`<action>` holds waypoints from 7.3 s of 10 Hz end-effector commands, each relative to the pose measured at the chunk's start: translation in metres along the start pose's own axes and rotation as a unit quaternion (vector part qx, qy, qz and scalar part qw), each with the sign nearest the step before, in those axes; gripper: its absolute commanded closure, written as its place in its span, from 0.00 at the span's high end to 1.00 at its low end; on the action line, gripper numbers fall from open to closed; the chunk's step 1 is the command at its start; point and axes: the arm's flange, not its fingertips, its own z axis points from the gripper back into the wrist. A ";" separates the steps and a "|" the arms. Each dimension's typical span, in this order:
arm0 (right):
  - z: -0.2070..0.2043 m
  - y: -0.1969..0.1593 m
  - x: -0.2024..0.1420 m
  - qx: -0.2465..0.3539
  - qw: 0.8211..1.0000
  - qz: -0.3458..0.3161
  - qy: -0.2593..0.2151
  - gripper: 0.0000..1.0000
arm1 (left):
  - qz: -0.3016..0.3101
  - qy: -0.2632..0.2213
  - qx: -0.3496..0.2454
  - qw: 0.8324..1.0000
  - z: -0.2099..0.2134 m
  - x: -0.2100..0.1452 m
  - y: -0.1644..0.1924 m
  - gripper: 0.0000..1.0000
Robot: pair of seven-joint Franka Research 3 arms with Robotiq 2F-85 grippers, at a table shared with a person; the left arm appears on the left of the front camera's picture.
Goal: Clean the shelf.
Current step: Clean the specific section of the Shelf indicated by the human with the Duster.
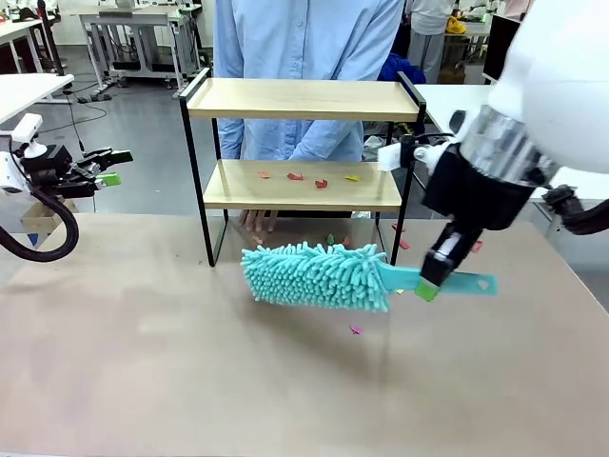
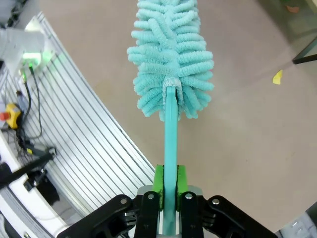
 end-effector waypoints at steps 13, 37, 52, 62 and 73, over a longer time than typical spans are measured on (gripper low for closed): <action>-0.063 0.079 0.124 -0.019 0.973 -0.222 -0.052 0.13 | -0.005 0.001 0.000 1.000 0.000 0.003 0.000 1.00; -0.195 0.088 0.216 -0.089 0.894 -0.423 -0.114 0.13 | -0.005 0.001 0.000 1.000 0.000 0.003 0.000 1.00; -0.151 -0.013 0.028 -0.164 0.839 -0.513 -0.079 0.13 | -0.005 0.001 0.000 1.000 0.000 0.003 0.000 1.00; -0.049 -0.006 -0.043 0.015 0.966 -0.245 -0.079 0.13 | -0.005 0.001 0.000 1.000 0.000 0.003 0.000 1.00; 0.043 0.044 -0.101 0.044 0.999 0.028 -0.007 0.13 | -0.005 0.001 0.000 1.000 0.000 0.003 0.000 1.00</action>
